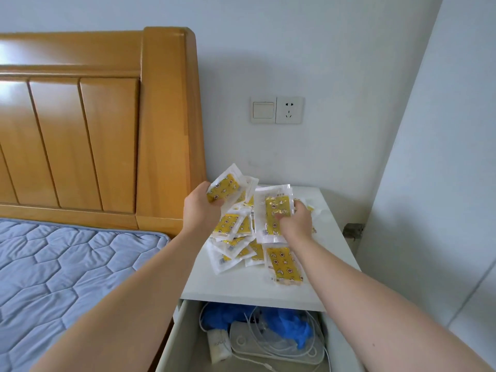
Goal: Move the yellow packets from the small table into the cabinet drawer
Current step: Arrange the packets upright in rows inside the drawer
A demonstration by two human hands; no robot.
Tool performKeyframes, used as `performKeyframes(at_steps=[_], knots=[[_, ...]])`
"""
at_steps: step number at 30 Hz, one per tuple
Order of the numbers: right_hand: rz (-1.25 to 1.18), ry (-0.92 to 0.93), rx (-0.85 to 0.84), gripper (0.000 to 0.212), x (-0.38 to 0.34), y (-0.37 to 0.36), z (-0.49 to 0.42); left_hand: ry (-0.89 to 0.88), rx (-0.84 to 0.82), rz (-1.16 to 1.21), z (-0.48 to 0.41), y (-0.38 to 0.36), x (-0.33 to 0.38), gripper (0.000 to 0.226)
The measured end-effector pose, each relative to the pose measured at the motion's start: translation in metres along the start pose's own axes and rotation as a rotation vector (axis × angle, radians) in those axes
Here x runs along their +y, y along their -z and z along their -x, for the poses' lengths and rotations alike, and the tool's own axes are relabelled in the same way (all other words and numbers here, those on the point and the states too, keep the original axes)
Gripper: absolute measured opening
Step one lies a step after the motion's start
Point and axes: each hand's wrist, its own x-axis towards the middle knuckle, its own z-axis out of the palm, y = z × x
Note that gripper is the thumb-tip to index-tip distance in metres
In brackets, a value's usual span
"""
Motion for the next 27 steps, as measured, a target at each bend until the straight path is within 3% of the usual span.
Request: performKeyframes(at_steps=[4, 7, 10, 14, 19, 22, 27], knots=[[-0.419, -0.251, 0.059, 0.032, -0.025, 0.028, 0.016, 0.417, -0.071, 0.619, 0.028, 0.003, 0.013, 0.022], [-0.833, -0.474, -0.107, 0.026, -0.024, 0.049, 0.041, 0.598, -0.156, 0.917, 0.053, 0.003, 0.014, 0.03], [-0.832, -0.485, -0.229, 0.024, -0.013, 0.057, 0.065, 0.645, -0.309, 1.024, 0.078, -0.005, 0.012, 0.038], [-0.758, -0.464, -0.275, 0.02, 0.001, 0.068, 0.087, 0.653, -0.504, 0.941, 0.113, -0.01, 0.01, 0.041], [-0.554, -0.42, -0.285, 0.034, 0.039, 0.08, 0.112, 0.621, -0.724, 0.611, 0.157, 0.001, -0.003, 0.025], [-0.41, -0.384, -0.338, 0.034, 0.063, 0.081, 0.132, 0.665, -0.864, 0.591, 0.181, 0.005, -0.024, 0.023], [-0.256, -0.385, -0.396, 0.028, 0.105, 0.08, 0.16, 0.785, -0.882, 0.554, 0.216, 0.009, -0.073, 0.027]])
